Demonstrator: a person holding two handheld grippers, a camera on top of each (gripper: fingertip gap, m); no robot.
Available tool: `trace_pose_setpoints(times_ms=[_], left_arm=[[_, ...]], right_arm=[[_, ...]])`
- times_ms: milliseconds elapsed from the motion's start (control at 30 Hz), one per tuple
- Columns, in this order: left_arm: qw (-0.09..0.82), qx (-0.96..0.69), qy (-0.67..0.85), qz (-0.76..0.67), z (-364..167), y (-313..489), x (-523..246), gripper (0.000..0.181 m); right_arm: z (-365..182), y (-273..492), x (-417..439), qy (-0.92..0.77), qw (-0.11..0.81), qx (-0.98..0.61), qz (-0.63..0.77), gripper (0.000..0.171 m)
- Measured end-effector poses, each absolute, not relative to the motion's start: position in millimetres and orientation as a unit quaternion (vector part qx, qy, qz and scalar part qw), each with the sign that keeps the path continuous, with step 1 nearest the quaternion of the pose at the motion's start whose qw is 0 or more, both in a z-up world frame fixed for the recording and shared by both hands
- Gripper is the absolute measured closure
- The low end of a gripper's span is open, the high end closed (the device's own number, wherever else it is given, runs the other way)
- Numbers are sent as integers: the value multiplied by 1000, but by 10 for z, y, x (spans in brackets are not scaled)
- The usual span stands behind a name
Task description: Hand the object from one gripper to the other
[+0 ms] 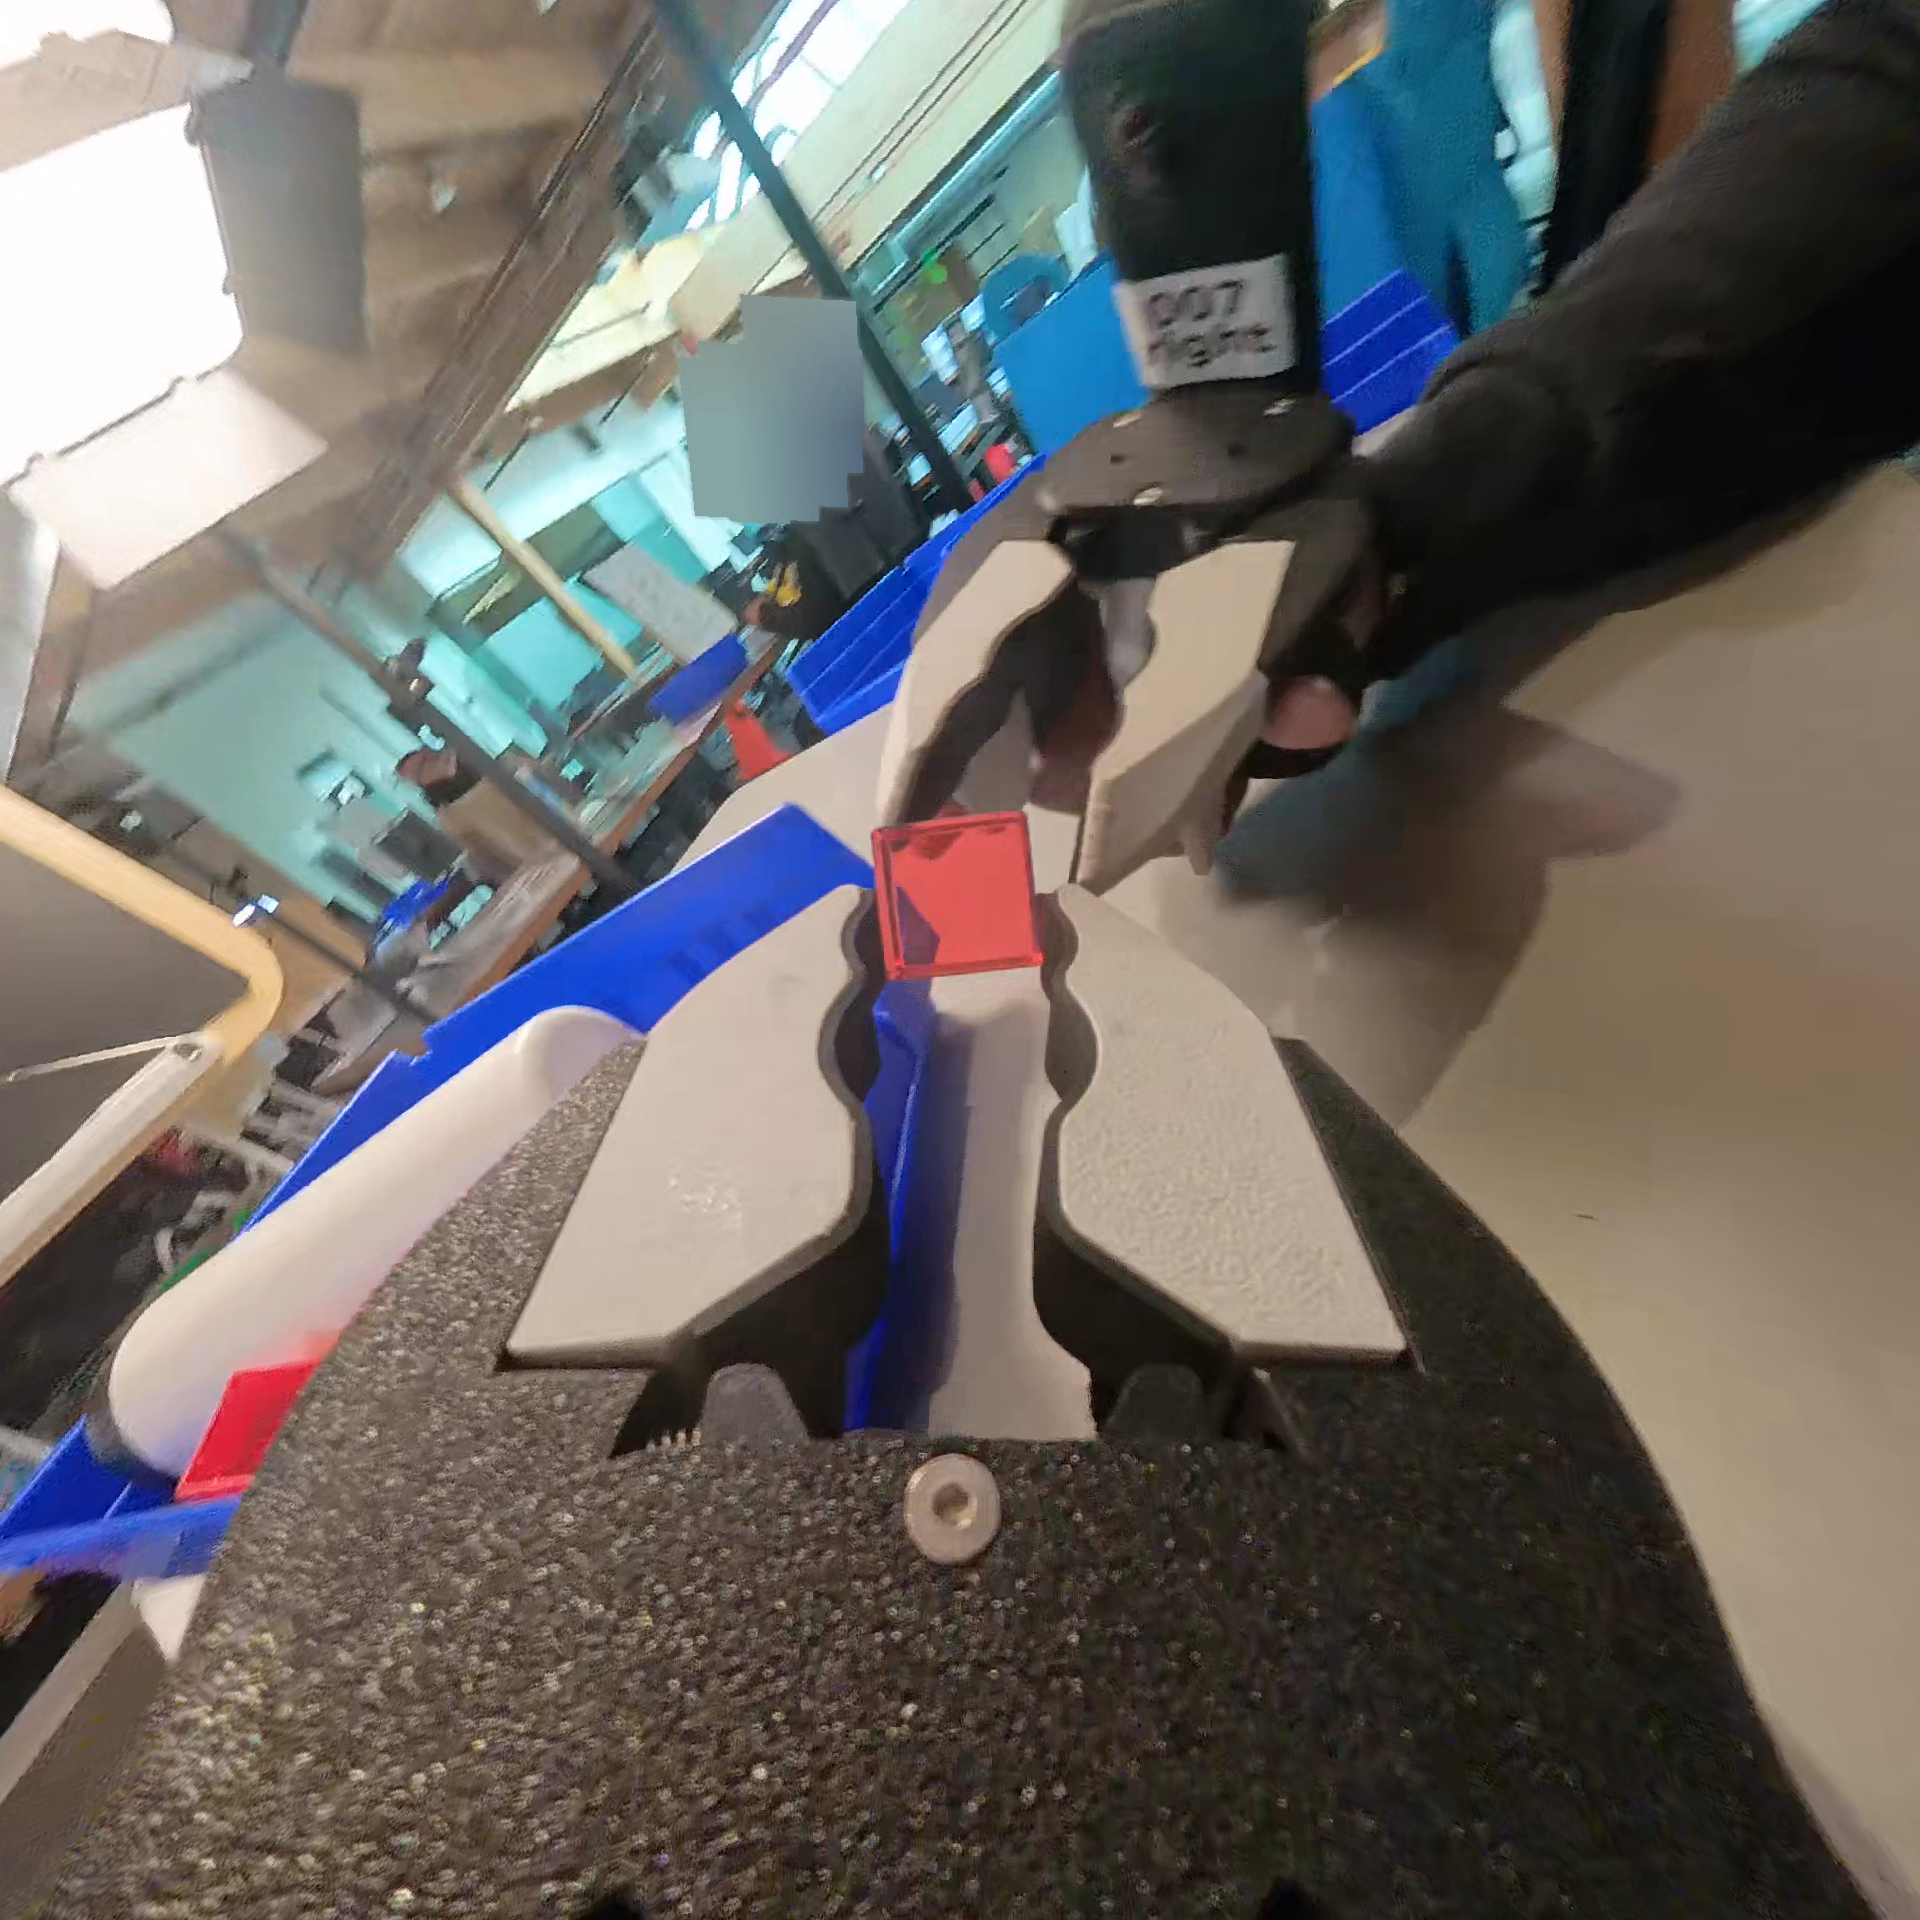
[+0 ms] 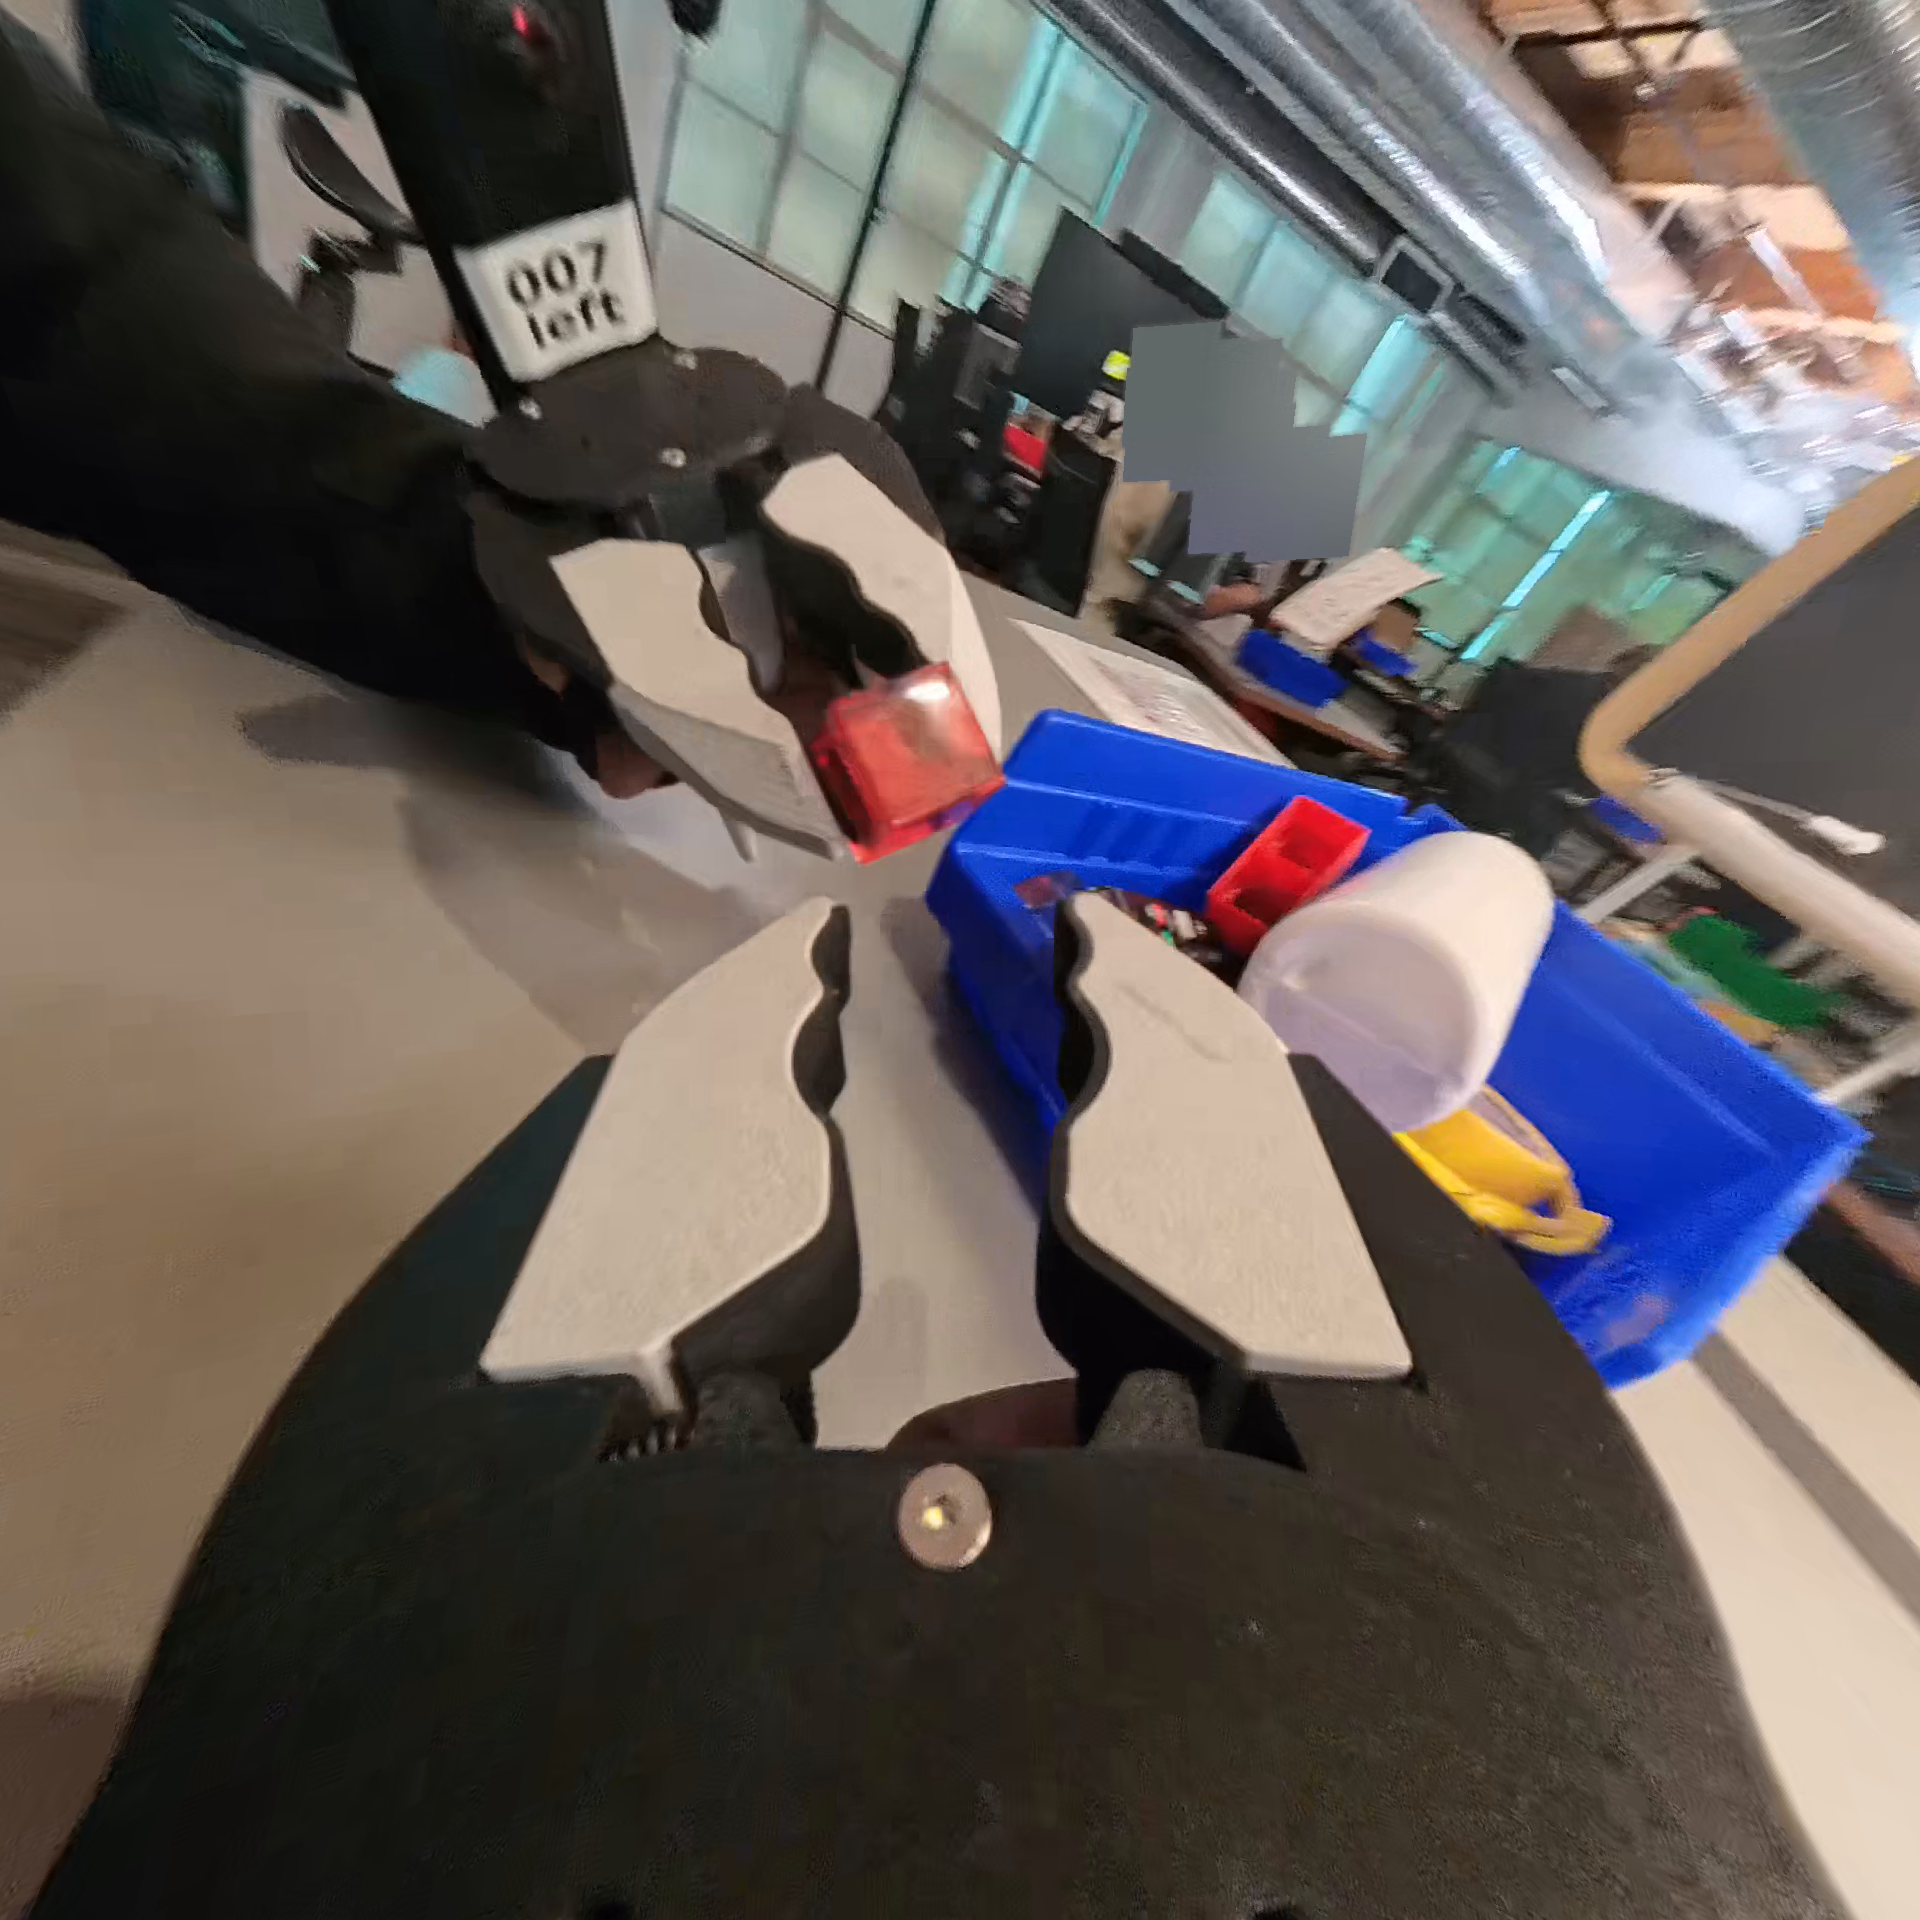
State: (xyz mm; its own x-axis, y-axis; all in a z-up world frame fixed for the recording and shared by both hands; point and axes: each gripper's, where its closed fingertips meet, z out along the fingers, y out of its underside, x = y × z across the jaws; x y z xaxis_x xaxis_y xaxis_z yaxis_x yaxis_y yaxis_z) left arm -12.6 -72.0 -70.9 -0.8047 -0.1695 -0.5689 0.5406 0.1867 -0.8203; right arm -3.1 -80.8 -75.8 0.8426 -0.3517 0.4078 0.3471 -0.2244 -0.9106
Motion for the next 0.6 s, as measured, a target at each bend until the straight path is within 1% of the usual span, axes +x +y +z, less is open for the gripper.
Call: trace_pose_setpoints(times_ms=[33, 167, 333, 600], left_arm=[[277, 142, 714, -627, -721, -725, -170, 152], [255, 177, 720, -620, -819, -748, -274, 152], [233, 206, 724, -616, -897, -757, -382, 152], [217, 217, 736, -604, -976, -755, -414, 152]], right_arm=[[-746, -809, -68, -1, 632, -729, -264, 131], [-760, -741, -270, -38, 642, -733, -221, 131], [-892, -657, -404, -82, 614, -752, -224, 133], [-942, -640, -429, -101, 598, -757, -245, 138]])
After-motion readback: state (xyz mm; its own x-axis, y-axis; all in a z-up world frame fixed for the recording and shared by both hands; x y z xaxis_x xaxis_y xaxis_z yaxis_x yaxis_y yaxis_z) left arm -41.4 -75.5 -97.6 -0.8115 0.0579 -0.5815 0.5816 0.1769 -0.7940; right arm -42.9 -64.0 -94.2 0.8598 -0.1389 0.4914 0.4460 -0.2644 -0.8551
